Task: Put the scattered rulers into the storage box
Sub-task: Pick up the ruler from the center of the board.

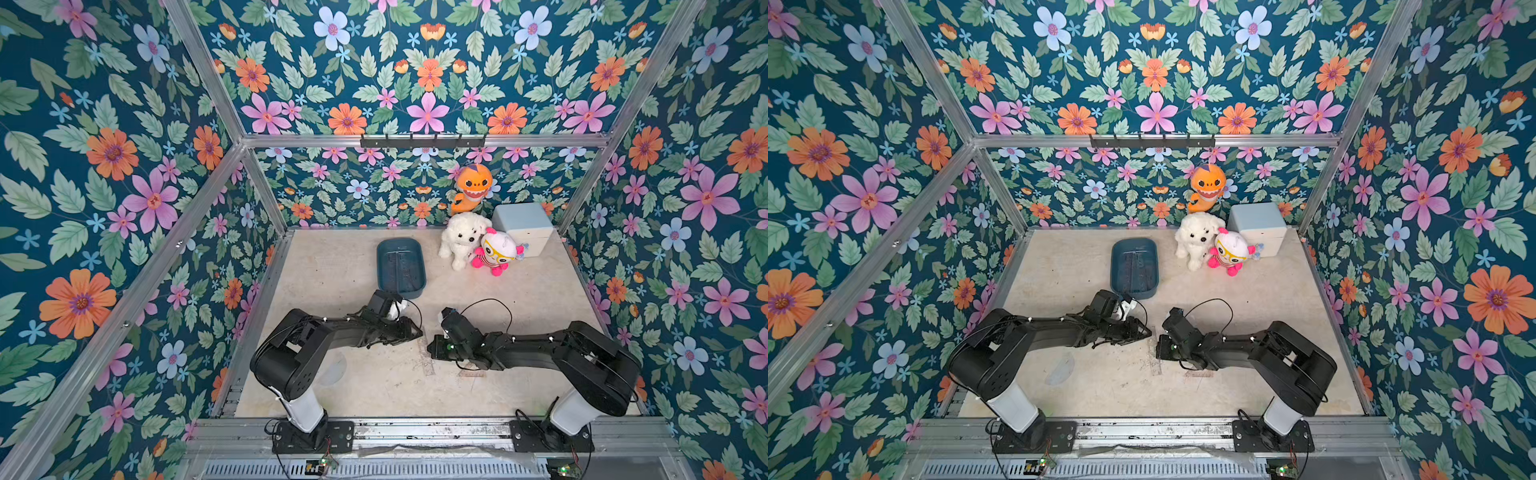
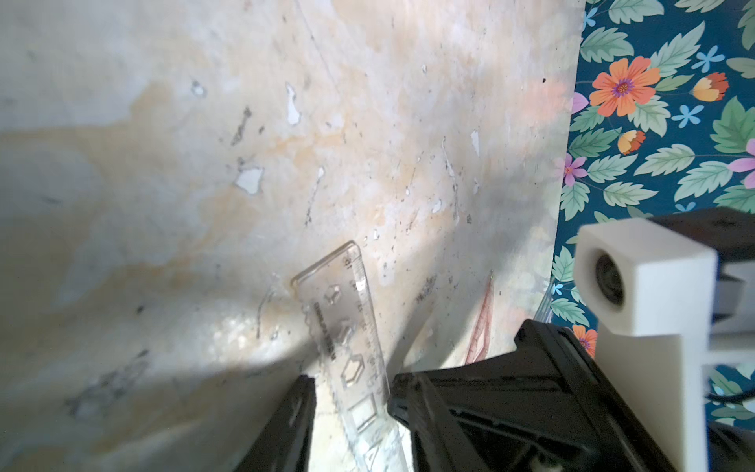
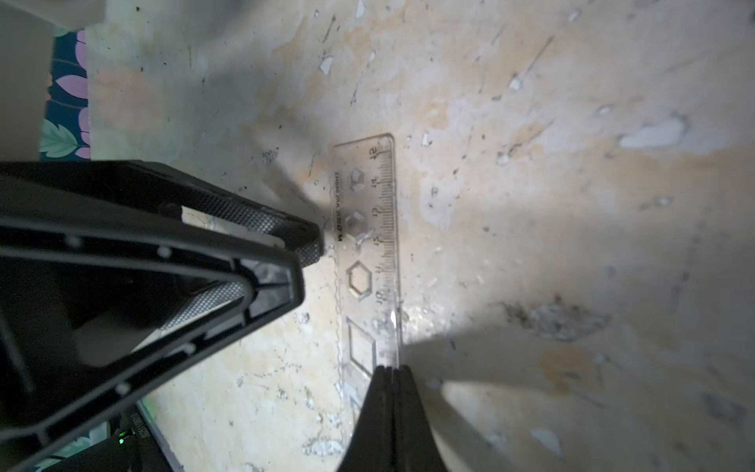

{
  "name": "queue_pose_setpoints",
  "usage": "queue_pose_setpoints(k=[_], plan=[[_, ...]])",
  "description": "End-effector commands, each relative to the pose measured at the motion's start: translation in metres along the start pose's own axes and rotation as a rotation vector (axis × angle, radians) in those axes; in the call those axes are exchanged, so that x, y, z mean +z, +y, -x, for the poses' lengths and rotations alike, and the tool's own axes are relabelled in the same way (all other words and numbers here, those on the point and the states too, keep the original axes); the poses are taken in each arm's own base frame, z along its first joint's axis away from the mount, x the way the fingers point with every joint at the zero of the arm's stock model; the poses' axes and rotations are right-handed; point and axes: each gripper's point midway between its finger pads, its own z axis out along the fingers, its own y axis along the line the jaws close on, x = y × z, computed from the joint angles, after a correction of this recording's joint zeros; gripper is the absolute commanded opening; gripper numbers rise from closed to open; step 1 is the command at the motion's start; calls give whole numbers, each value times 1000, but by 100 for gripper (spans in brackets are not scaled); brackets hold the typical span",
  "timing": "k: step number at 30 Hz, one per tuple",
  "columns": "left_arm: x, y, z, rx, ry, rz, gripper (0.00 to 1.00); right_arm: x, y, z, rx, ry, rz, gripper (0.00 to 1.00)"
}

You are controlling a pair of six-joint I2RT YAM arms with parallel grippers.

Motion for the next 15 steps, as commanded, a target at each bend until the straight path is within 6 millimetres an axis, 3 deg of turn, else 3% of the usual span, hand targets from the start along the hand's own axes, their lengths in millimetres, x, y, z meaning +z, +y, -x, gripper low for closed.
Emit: queue_pose_setpoints(k=[1,8,15], plan=[[2,28,-16,-54,38,116,44,2,-11,-7,9,20,-32,6],[4,31,-19,-57,38,123,44,0,-8,-4,3,6,-9,4],[10,32,-16,-59,38,112,44,-9,12,12,-30,-51,87,3]])
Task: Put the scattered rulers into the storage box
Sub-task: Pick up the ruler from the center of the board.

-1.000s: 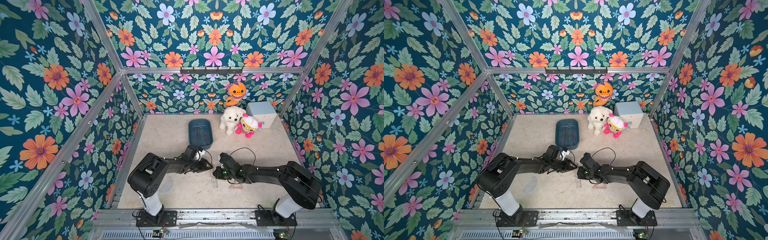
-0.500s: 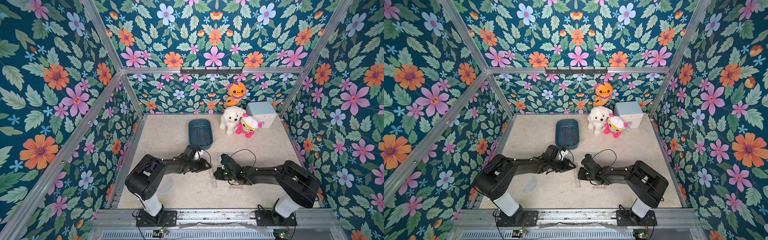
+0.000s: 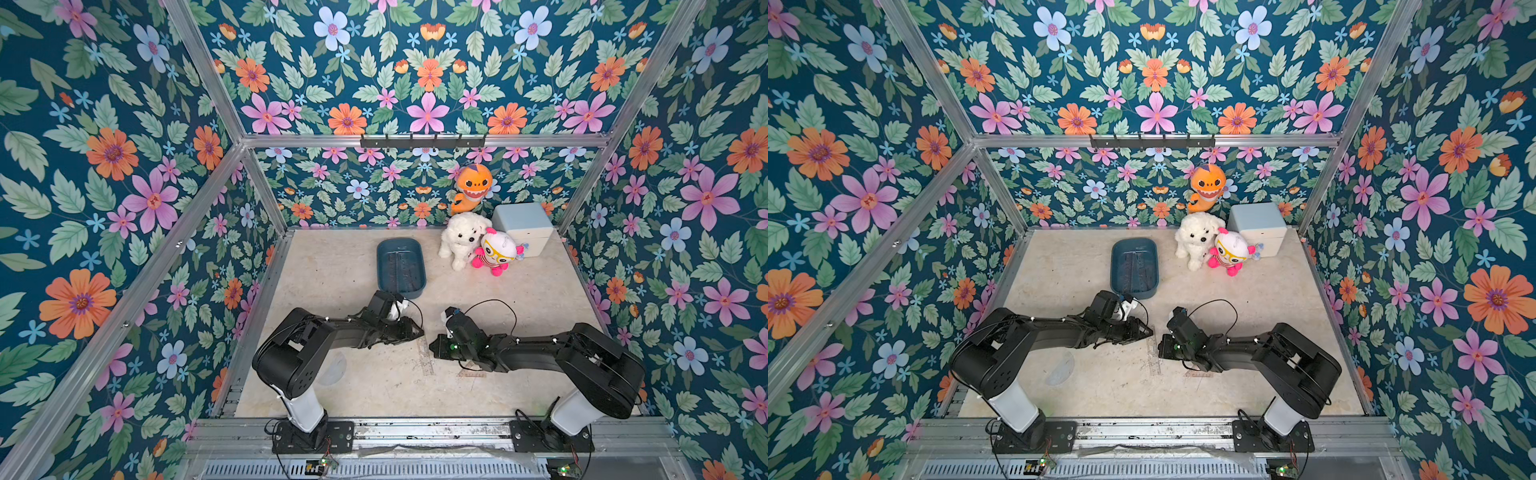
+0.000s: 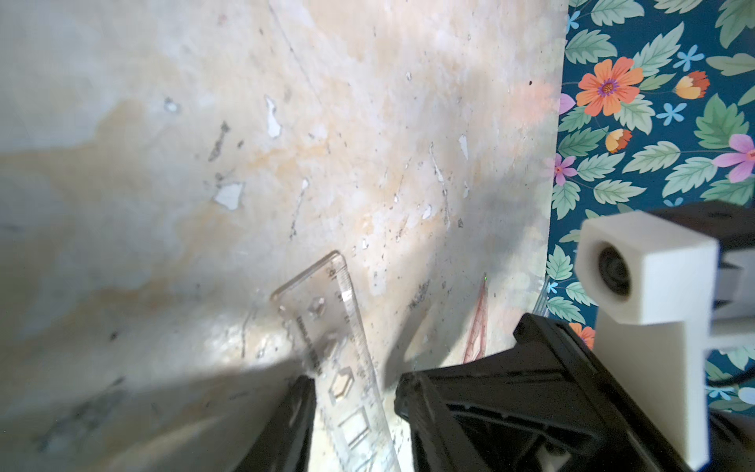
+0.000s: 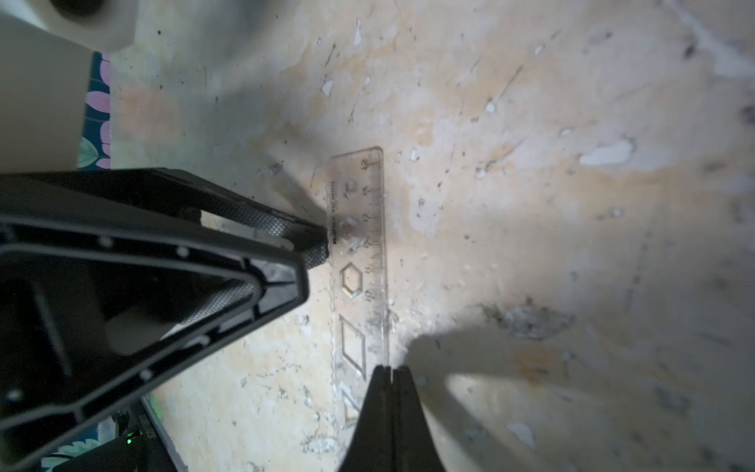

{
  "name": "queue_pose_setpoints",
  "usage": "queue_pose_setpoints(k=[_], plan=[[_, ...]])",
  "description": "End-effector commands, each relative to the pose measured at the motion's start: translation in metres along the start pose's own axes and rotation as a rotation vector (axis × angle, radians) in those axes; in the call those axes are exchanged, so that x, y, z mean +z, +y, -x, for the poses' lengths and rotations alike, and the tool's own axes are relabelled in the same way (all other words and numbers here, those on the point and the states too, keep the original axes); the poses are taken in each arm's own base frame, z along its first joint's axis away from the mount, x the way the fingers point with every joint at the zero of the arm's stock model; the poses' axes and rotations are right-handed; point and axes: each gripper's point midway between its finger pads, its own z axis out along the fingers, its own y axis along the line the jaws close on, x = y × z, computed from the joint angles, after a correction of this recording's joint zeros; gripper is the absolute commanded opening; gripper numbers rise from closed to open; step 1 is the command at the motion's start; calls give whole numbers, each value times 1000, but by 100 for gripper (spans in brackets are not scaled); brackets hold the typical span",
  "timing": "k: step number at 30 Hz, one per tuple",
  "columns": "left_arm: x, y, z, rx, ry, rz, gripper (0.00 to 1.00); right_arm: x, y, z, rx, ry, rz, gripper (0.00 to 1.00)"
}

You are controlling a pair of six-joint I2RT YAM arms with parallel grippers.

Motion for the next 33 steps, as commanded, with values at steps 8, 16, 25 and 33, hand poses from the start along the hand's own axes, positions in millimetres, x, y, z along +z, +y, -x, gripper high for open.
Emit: queue_pose_setpoints(k=[8,16,25,33], plan=[[5,33,-15,-76,49,134,44,5,15,6,-44,-21,83,2],[-3,31,-13,-65,36,158,44,7,10,5,-31,-16,84,0],[-4,32,-13,-66,36,169,44,7,3,-2,-23,-6,75,0],[-5,34,-16,-74,44,173,46,16,-11,-13,-9,24,47,0]])
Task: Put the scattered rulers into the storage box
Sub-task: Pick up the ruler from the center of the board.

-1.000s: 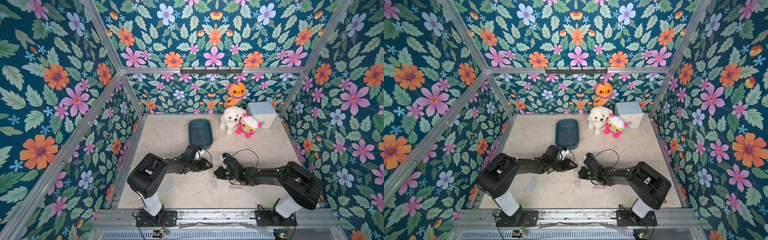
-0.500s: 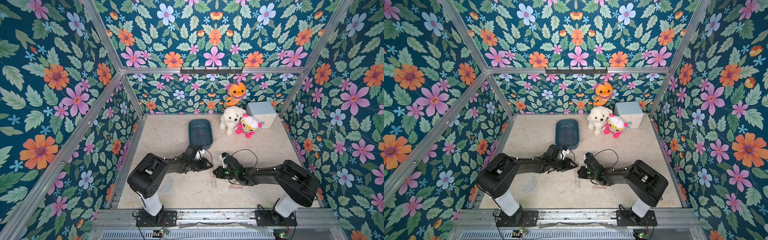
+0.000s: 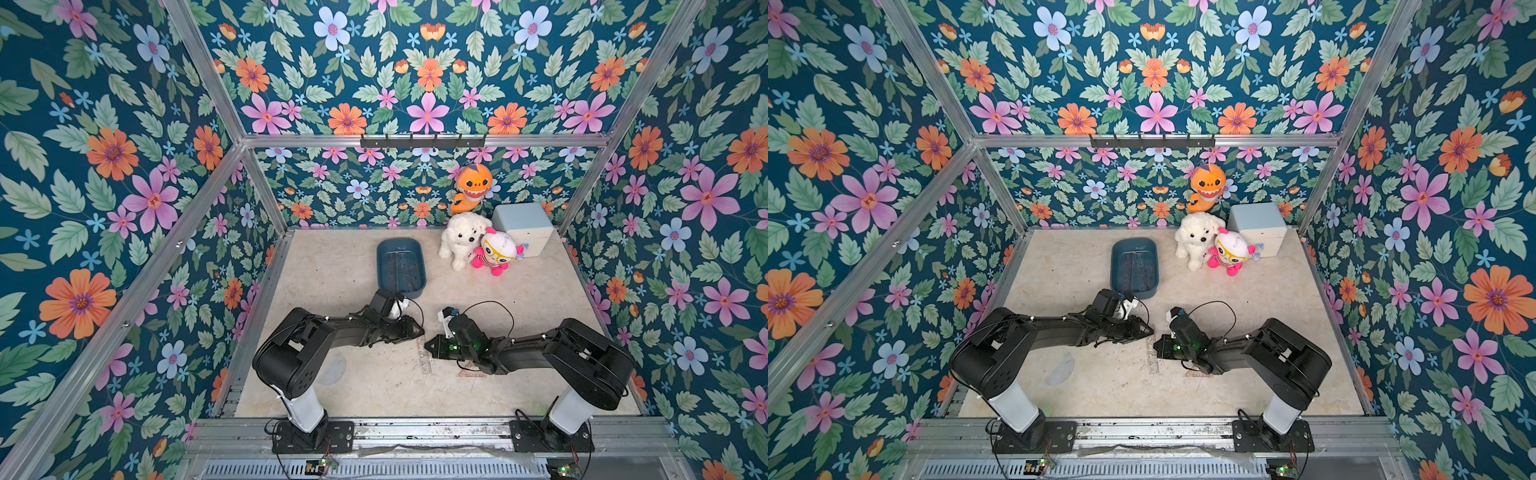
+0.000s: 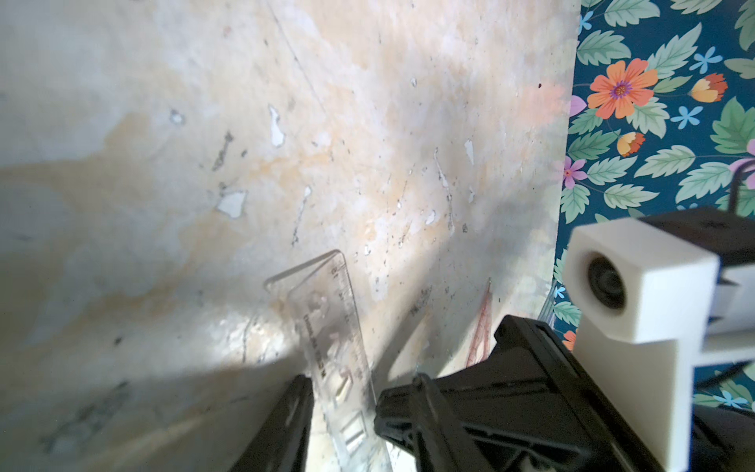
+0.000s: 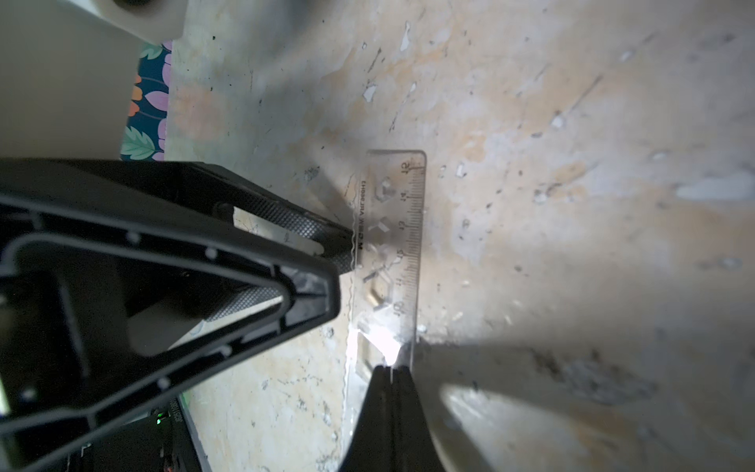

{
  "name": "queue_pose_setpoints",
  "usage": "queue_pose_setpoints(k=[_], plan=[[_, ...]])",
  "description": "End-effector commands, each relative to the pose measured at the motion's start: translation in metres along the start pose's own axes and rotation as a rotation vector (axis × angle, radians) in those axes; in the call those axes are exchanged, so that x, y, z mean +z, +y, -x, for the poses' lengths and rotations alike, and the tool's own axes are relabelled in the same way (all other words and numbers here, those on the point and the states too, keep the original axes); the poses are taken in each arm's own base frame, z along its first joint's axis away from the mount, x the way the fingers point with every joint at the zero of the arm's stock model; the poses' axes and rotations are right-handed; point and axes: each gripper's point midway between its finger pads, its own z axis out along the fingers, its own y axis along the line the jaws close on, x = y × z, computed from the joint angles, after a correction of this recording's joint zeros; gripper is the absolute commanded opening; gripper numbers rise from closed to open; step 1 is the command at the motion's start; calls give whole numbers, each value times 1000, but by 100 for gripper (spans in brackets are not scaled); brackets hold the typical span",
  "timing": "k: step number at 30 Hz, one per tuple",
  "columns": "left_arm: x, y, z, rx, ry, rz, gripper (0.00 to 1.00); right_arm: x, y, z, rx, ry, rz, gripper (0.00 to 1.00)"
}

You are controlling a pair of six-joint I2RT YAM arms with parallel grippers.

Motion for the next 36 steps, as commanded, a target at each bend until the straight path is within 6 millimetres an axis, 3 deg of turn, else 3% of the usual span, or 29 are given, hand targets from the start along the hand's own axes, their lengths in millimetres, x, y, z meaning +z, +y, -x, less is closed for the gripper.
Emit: queue_pose_setpoints(k=[1,20,36], plan=[[-1,33,-19,-65,46,135,46,1,-16,-12,17,39,-55,0],[12,34,-29,-68,85,117,43,3,-24,-16,32,44,-59,0],[17,25,-36,-38,104,106,16,5,-31,-21,41,50,-62,0]])
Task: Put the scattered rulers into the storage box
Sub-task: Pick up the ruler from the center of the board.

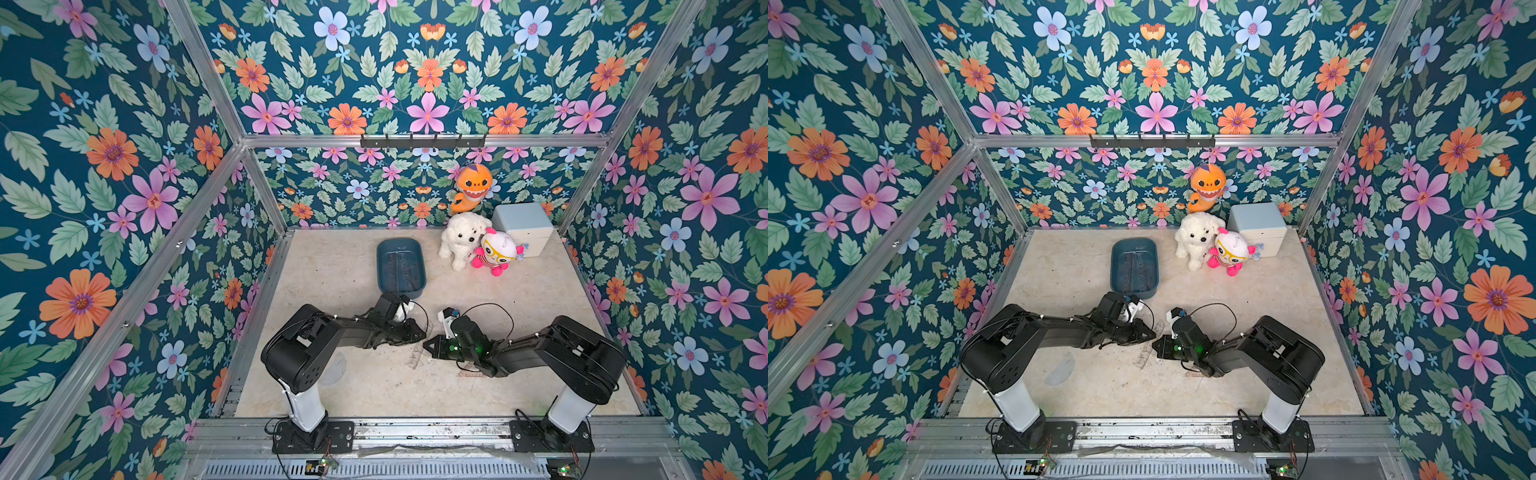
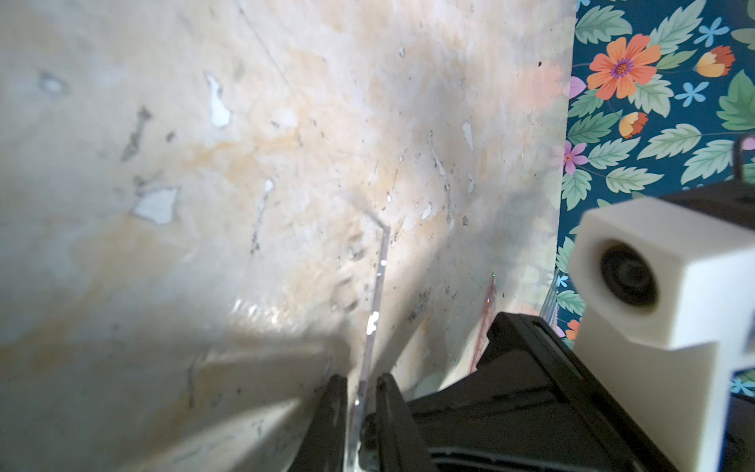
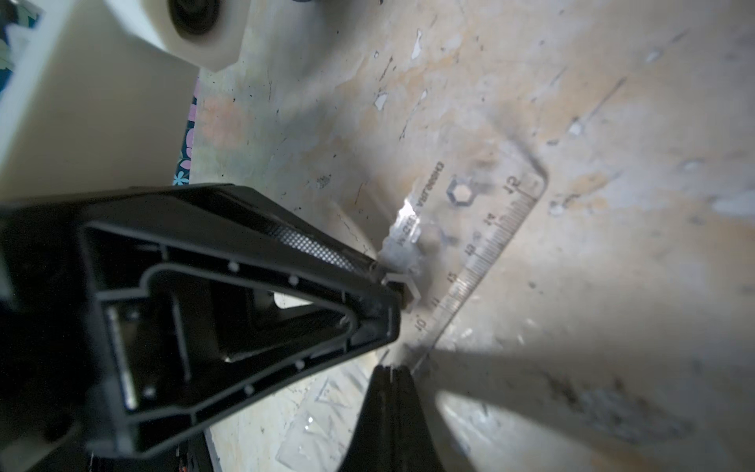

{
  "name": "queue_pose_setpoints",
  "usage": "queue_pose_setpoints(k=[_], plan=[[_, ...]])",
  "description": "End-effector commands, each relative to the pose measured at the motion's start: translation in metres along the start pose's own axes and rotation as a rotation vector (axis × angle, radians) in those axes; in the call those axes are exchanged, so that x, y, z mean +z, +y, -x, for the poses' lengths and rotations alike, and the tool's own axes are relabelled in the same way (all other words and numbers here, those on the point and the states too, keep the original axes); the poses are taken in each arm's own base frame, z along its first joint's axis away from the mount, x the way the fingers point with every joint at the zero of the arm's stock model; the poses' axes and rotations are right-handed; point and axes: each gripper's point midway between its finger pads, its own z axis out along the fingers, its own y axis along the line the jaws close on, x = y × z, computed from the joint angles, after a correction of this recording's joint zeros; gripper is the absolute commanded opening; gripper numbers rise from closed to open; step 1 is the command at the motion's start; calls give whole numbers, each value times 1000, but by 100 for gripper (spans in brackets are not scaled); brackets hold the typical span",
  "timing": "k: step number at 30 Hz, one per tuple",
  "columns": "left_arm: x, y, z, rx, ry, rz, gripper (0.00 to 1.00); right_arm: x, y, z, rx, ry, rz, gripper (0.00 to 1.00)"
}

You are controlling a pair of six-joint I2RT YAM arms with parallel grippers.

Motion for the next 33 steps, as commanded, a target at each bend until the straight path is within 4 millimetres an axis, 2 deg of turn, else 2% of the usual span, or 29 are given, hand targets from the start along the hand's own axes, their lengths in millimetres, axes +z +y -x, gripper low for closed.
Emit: queue_pose_setpoints(k=[1,8,11,14,16,18,22,25,29,33], plan=[[-1,29,-25,-72,77,124,14,-1,-30,-21,29,68,-112,0],[-5,25,-21,-53,66,139,3,-9,-23,-13,16,46,-97,0],[-11,14,-11,-37,48,132,0,-25,-3,5,2,-3,-60,0],[-20,-4,9,-21,-1,104,0,-42,14,21,-9,-47,-40,0],[-29,-20,29,-28,-51,54,0,-53,25,31,0,-78,-12,4],[-40,-35,53,-45,-111,-15,0,-62,36,42,27,-108,34,11],[-67,-59,102,-76,-244,-127,0,-80,65,64,93,-155,173,15],[-81,-69,129,-109,-316,-189,0,-88,82,78,153,-172,279,28],[-94,-77,151,-181,-378,-309,0,-86,106,92,222,-151,429,40],[-96,-80,157,-217,-389,-389,0,-84,120,114,301,-168,613,44]])
